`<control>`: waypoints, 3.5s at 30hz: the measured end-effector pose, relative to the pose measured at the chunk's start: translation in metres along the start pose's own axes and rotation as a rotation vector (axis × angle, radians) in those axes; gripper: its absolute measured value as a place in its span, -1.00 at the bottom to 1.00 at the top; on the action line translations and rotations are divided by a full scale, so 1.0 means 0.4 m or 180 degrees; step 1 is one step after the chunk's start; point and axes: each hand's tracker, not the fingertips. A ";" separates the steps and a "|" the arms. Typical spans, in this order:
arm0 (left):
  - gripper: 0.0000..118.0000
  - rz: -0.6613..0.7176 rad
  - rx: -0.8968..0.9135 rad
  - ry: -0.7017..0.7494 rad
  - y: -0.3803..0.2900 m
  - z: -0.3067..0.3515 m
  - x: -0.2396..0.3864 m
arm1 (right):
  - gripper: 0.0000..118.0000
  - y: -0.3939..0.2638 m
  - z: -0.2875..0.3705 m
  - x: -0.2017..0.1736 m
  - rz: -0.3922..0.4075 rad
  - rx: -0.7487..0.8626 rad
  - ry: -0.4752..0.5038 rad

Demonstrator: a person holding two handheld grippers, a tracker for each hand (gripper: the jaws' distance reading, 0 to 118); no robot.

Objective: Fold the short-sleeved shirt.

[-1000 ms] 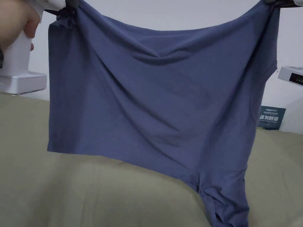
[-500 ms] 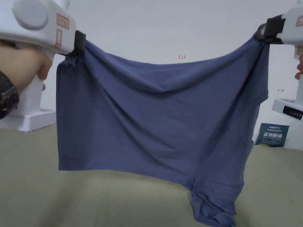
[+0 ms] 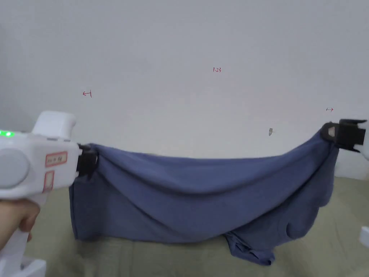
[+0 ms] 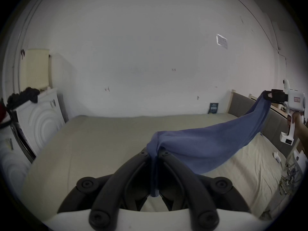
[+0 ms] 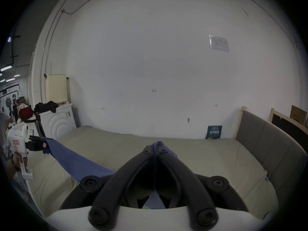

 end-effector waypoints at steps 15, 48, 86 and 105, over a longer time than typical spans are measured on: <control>-0.93 0.0247 -0.0588 -0.0255 -0.350 0.170 0.014 | -1.00 -0.400 0.171 0.030 -0.0539 -0.0591 0.0012; -0.21 -0.0237 -0.1375 -0.0003 -0.628 0.364 0.087 | -0.17 -0.681 0.479 -0.044 -0.0506 -0.1553 -0.0253; 0.19 -0.0771 -0.2121 -0.0339 -0.631 0.223 0.003 | -1.00 -0.646 0.554 -0.209 -0.0353 -0.1555 0.0588; -0.07 -0.0625 -0.2151 -0.0524 -0.711 0.253 0.078 | -1.00 -0.647 0.555 -0.239 -0.0422 -0.1581 0.0735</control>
